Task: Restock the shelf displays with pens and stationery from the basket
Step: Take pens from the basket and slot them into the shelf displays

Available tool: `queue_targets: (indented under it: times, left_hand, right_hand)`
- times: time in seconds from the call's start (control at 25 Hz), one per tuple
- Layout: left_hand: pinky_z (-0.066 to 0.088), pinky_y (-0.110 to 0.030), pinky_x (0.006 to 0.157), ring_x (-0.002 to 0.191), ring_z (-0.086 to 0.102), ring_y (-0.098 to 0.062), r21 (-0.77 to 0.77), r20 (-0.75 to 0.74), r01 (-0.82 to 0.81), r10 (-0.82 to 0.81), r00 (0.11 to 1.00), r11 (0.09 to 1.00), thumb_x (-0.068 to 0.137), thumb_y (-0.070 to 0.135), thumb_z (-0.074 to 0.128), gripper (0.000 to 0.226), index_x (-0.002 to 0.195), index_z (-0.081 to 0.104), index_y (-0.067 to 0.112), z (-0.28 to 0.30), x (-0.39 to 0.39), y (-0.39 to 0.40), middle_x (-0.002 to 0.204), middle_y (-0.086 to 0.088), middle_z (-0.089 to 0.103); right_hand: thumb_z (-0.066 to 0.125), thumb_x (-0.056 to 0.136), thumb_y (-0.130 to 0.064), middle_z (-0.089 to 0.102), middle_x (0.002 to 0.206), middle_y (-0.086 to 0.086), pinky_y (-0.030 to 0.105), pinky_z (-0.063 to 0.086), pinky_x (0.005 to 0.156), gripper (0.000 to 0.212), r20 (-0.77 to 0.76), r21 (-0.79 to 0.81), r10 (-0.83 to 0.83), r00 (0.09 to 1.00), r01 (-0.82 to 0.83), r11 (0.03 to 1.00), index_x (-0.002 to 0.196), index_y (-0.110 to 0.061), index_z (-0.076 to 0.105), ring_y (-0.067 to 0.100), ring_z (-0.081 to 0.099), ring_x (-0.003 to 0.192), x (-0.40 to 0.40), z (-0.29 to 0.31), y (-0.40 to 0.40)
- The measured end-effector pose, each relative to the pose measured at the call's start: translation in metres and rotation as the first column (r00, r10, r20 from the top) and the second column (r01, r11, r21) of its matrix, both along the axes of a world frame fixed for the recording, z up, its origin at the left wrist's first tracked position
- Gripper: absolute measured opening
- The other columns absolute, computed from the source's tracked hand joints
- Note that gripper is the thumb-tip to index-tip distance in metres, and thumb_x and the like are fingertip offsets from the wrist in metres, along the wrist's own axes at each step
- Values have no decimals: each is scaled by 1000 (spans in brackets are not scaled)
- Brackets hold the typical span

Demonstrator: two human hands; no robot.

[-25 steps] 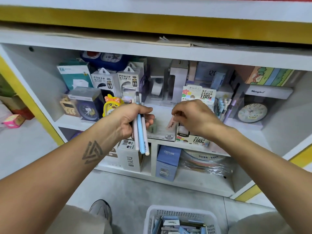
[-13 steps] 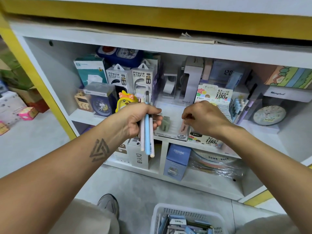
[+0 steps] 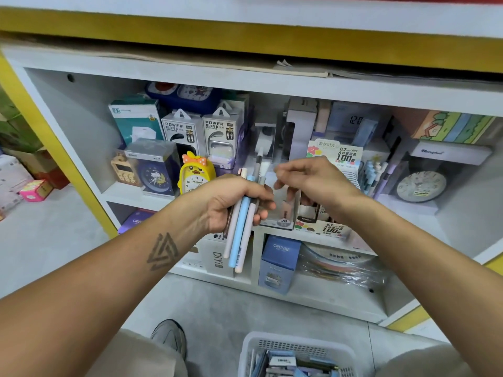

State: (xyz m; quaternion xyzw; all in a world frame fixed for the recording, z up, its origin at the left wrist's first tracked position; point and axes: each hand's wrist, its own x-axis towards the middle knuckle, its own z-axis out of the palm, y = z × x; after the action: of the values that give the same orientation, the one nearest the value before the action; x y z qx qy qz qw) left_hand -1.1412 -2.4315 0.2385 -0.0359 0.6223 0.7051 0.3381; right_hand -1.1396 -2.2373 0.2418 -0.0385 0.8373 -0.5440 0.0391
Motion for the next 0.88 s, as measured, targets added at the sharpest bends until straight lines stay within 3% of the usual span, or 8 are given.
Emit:
queue_targets:
  times: [0.08, 0.2, 0.36, 0.48, 0.68, 0.8, 0.88]
  left_hand:
    - [48, -23, 44, 51, 59, -19, 30, -4, 61, -61, 998, 998, 84, -1, 64, 9, 89, 68, 5, 2, 2, 6, 76, -15, 68]
    - [47, -22, 44, 49, 57, -19, 64, -38, 142, -140, 989, 988, 84, -4, 61, 21, 81, 77, 11, 4, 6, 16, 79, -17, 68]
    - [48, -23, 46, 49, 57, -20, 89, -36, 128, -125, 991, 988, 85, -4, 60, 23, 107, 63, 2, 7, 8, 27, 103, -27, 70]
    - [49, -22, 45, 48, 56, -18, 82, -11, 52, -51, 999, 995, 88, -3, 56, 27, 114, 57, -5, 5, 4, 30, 106, -28, 70]
    - [49, -22, 44, 46, 55, -19, 31, 3, -93, 93, 996, 995, 90, -2, 54, 11, 94, 59, 6, 4, -2, 30, 86, -22, 73]
    - [50, -22, 44, 46, 58, -19, 22, -11, -179, 179, 984, 984, 90, 0, 56, 7, 90, 59, 6, 6, -7, 22, 77, -19, 73]
    - [50, -22, 45, 46, 60, -19, 20, -6, -233, 233, 973, 972, 90, 0, 57, 6, 90, 59, 6, 8, -11, 14, 76, -17, 72]
  right_hand:
    - [72, 92, -27, 76, 89, -1, 20, 43, 49, 22, 77, -230, -15, 997, 33, 973, 112, -17, 71, 11, 63, 66, 2, 6, 0]
    - [75, 88, -15, 72, 79, -2, 21, 40, 47, 24, 109, -349, -27, 994, 64, 935, 111, -11, 71, 11, 61, 64, 5, 10, 4]
    - [70, 87, 4, 70, 78, 9, 22, 45, 50, 14, 87, -349, -121, 989, 144, 926, 99, -3, 71, 13, 61, 59, 7, 18, 17]
    - [64, 89, 7, 71, 81, 18, 23, 54, 54, 12, 59, -381, -177, 983, 186, 906, 98, -1, 67, 20, 66, 62, 9, 23, 30]
    - [68, 86, 9, 74, 87, 22, 23, 60, 66, 11, 86, -445, -85, 993, 114, 888, 92, 0, 66, 28, 73, 76, 10, 23, 46]
    - [73, 86, 1, 72, 93, 22, 29, 61, 80, 5, 26, -317, -31, 999, 37, 948, 89, 0, 69, 27, 72, 83, 9, 20, 47]
    - [72, 89, -3, 74, 93, 11, 28, 58, 79, 7, -123, 97, -34, 992, 46, 994, 93, -8, 72, 20, 70, 80, 6, 16, 44]
